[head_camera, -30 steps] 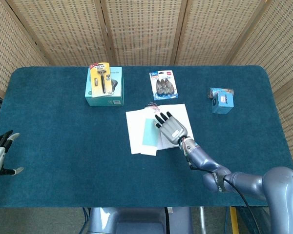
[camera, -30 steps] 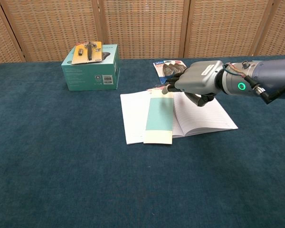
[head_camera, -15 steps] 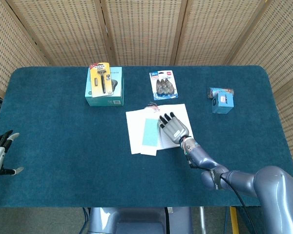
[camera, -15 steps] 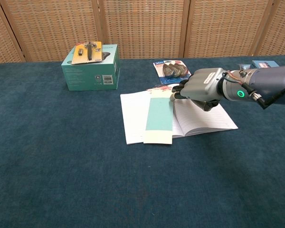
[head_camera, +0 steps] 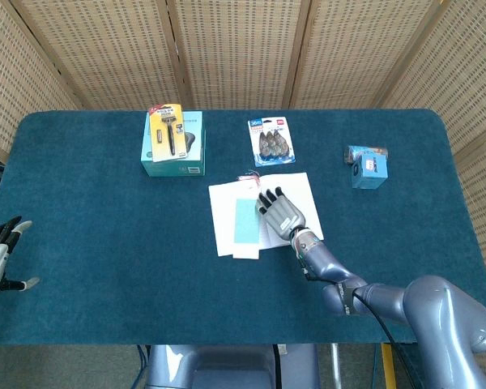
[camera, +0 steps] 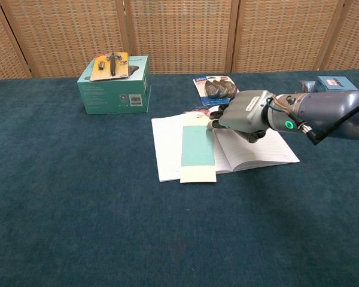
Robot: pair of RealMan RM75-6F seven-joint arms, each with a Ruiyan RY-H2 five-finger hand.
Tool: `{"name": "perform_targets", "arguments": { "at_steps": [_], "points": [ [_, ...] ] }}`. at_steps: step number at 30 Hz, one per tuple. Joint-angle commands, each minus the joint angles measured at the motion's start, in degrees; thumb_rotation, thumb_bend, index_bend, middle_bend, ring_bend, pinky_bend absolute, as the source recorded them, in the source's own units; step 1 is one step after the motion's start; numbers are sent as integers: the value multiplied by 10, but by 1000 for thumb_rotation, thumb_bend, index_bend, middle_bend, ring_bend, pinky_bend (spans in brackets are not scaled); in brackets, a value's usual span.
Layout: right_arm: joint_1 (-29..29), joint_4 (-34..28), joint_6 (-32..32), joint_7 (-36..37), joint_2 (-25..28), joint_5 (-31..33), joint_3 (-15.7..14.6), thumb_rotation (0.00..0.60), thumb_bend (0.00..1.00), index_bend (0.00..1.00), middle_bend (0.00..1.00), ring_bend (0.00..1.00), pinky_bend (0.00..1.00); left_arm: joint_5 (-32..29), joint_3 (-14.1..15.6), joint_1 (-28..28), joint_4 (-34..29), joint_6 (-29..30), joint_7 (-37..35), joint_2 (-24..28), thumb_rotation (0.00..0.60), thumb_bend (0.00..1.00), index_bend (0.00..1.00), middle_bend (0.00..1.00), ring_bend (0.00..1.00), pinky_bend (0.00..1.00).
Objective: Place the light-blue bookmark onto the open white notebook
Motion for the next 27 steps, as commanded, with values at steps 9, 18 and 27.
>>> {"name": "perform_targets", "arguments": {
  "at_steps": [9,18,27],
  "points": [
    [18,24,14,-43,-25,9,-6,600,1000,0,0,0,116,-2,0,-1,1,-2,1,-1,600,0,0,0,0,0],
    [27,32,16,-66,-39,19,-8,600,1000,0,0,0,116,-3,0,-2,1,-4,2,-1,600,0,0,0,0,0],
    [39,26,23,-88,-53,28,-4,600,1000,0,0,0,116,-2,1,-3,2,-5,1,-1,600,0,0,0,0,0]
  ]
}}
